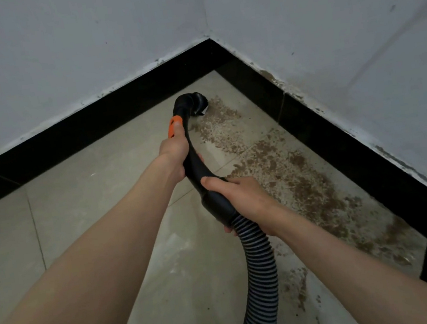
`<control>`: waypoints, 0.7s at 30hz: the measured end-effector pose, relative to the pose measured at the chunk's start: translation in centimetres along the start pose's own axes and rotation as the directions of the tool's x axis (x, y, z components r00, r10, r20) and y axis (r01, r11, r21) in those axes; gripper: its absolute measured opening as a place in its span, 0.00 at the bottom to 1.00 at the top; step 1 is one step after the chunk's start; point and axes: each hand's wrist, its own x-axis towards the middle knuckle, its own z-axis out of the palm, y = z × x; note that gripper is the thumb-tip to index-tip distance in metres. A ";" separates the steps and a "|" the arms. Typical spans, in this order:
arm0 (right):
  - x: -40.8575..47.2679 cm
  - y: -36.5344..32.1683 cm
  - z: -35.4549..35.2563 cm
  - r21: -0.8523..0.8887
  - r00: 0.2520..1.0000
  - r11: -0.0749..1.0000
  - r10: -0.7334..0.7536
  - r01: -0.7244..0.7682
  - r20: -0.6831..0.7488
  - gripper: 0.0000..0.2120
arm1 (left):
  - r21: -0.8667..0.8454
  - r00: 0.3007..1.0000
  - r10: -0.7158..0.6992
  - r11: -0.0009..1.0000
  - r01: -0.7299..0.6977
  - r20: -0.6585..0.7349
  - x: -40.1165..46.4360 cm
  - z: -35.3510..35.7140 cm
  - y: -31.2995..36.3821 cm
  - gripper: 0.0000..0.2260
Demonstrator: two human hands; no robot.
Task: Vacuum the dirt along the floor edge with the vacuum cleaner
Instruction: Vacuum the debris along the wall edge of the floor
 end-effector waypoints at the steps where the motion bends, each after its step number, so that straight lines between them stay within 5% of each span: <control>1: 0.2 -0.1 -0.4 0.011 1.000 1.000 -0.001 0.002 -0.010 0.18 | 0.013 1.000 0.008 1.000 -0.008 0.005 0.2 0.5 0.1 0.25; 12: 3.7 -2.6 -2.4 0.081 0.998 0.997 -0.016 0.021 -0.055 0.20 | 0.109 0.992 0.124 0.986 -0.123 0.002 3.8 4.3 3.1 0.27; 17: 2.9 -0.9 -2.9 0.100 0.996 0.995 0.008 0.001 -0.090 0.19 | 0.168 0.997 0.066 0.983 -0.072 0.043 3.8 4.9 1.6 0.26; 21: 1.4 0.3 -2.8 0.234 0.995 0.972 0.026 -0.003 -0.094 0.19 | 0.270 0.988 0.116 0.953 -0.138 0.097 2.8 6.3 1.5 0.28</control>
